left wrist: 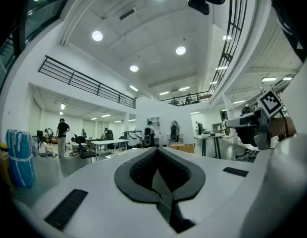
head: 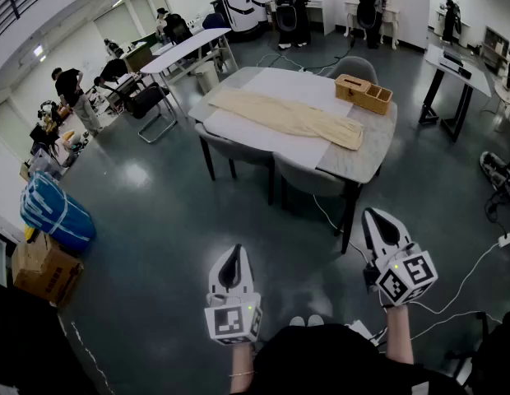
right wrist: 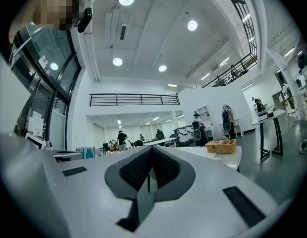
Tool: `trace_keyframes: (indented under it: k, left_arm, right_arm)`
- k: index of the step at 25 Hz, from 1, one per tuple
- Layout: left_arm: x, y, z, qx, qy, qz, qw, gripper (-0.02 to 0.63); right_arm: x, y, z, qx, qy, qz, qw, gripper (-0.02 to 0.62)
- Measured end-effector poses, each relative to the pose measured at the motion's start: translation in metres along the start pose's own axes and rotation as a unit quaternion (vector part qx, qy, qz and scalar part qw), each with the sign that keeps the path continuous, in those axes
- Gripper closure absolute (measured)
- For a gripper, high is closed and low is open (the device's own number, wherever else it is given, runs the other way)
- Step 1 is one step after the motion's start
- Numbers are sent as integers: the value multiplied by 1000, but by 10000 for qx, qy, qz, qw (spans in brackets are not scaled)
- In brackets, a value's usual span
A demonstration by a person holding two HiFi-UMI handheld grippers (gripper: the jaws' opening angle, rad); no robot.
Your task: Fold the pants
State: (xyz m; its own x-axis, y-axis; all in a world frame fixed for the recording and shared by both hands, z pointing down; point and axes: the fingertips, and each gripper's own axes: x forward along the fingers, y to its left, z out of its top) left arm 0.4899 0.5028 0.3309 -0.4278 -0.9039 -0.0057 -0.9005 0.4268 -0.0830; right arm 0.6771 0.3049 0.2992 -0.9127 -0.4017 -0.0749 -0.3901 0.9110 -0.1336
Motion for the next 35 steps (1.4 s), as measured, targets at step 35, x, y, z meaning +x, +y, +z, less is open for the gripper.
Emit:
trace_keyframes:
  k: [35]
  left_arm:
    - [50,22,-19,-27,361,483,9982,598]
  right_arm:
    - [75,-35,-15,194,91,294,9993,581]
